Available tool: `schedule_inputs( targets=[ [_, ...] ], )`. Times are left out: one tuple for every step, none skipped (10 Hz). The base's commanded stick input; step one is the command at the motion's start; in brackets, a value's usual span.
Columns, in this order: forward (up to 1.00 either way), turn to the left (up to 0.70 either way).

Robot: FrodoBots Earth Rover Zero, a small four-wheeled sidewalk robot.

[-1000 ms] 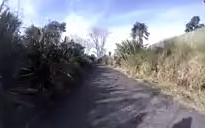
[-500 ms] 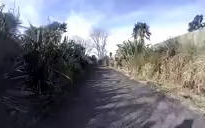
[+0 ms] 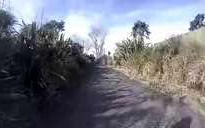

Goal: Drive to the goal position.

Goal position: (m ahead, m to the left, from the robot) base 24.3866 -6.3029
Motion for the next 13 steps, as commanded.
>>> schedule_inputs(
  targets=[
    [0.45, 0.0],
    [0.45, -0.27],
    [0.45, -0.27],
    [0.45, -0.27],
    [0.45, -0.15],
    [0.45, -0.07],
    [0.45, 0.0],
    [0.45, 0.0],
    [0.45, 0.0],
    [0.45, 0.0],
    [0.45, 0.0],
    [0.45, 0.0],
    [0.45, 0.0]
  ],
)
